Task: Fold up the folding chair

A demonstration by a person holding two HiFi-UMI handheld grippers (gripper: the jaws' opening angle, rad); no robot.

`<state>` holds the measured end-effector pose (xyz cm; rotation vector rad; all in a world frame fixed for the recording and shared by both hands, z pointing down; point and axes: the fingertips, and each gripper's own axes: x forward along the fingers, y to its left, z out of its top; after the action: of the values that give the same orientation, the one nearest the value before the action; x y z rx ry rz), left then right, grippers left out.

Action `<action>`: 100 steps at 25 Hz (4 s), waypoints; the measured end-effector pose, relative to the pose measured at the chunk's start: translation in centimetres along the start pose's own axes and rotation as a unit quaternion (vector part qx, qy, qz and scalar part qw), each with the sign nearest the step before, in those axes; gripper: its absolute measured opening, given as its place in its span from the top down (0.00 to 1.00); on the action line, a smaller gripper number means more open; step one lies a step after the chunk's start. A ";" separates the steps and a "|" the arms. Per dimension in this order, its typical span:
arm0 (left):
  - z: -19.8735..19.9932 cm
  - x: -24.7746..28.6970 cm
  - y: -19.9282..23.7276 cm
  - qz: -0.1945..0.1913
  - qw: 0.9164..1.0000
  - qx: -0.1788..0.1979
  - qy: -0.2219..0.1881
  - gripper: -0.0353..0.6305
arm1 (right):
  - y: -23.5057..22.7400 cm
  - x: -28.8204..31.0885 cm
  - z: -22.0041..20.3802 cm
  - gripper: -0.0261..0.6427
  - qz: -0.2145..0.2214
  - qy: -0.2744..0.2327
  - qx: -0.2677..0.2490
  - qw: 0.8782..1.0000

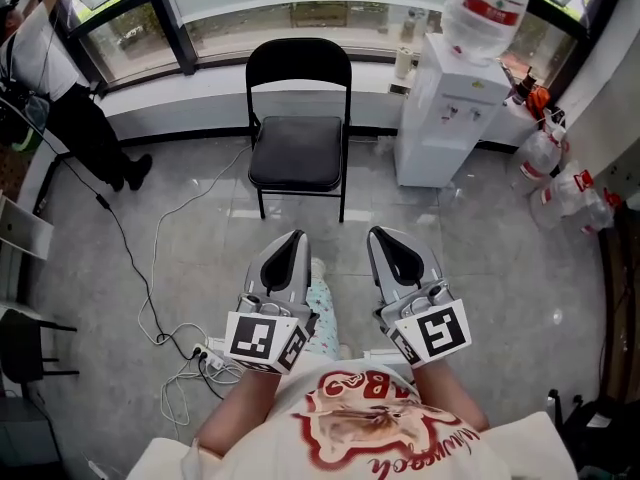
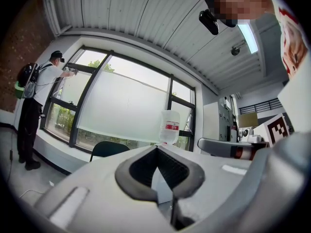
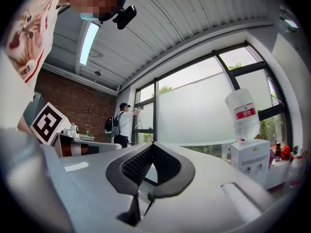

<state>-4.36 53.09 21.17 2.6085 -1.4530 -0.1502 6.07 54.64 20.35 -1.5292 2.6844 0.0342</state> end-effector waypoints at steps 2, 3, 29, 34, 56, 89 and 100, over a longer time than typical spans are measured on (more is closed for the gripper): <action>-0.4 1.9 0.5 -0.006 1.000 -0.003 -0.006 0.95 | -1.3 0.9 -0.6 0.93 -0.004 0.004 -0.003 1.000; -0.6 3.0 0.7 -0.010 1.000 -0.004 -0.008 0.95 | -2.0 1.6 -0.8 0.93 -0.007 0.005 -0.004 1.000; 0.0 35.7 17.5 -0.089 0.996 -0.011 0.031 0.95 | -20.3 31.8 -4.7 0.93 -0.062 0.036 -0.007 0.997; -2.3 36.8 18.7 -0.067 0.996 -0.027 0.055 0.95 | -21.8 32.9 -6.7 0.93 -0.050 0.056 0.008 0.997; -21.5 38.5 25.9 0.150 0.972 -0.056 0.172 0.95 | -34.8 42.5 -25.2 0.92 0.023 0.217 0.044 0.975; -48.9 25.2 40.2 0.385 0.820 -0.394 0.155 0.85 | -39.5 47.0 -48.7 0.68 -0.078 0.303 0.074 0.947; -52.7 24.5 40.1 0.252 0.790 -0.558 0.039 0.51 | -40.5 51.0 -48.9 0.58 -0.064 0.274 0.107 0.954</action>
<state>-16.57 15.82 79.92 1.2285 -1.3368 -0.6006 13.32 -12.02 66.53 -1.8504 2.8224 -0.7695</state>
